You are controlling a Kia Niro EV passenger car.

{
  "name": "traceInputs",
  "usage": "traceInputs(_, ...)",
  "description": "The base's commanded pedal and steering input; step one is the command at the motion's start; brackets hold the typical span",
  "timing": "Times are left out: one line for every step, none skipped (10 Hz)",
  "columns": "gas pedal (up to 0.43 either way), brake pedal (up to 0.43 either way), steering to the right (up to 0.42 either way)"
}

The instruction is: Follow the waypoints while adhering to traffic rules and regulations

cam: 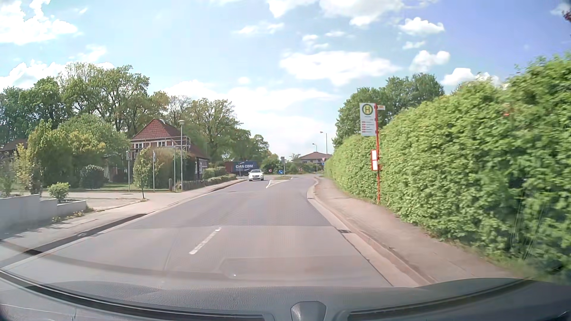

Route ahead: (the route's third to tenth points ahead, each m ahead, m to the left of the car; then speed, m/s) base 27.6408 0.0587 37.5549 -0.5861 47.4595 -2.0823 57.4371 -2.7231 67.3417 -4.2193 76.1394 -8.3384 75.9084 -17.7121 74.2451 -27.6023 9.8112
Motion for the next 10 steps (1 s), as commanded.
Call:
traceInputs(0.0,0.0,0.0)
traceInputs(0.0,0.0,0.0)
traceInputs(0.0,0.0,0.003)
traceInputs(0.0,0.0,0.004)
traceInputs(0.0,0.0,0.004)
traceInputs(0.0,0.0,0.004)
traceInputs(0.0,0.0,0.005)
traceInputs(0.0,0.0,0.005)
traceInputs(0.0,0.0,0.005)
traceInputs(0.0,0.0,0.005)
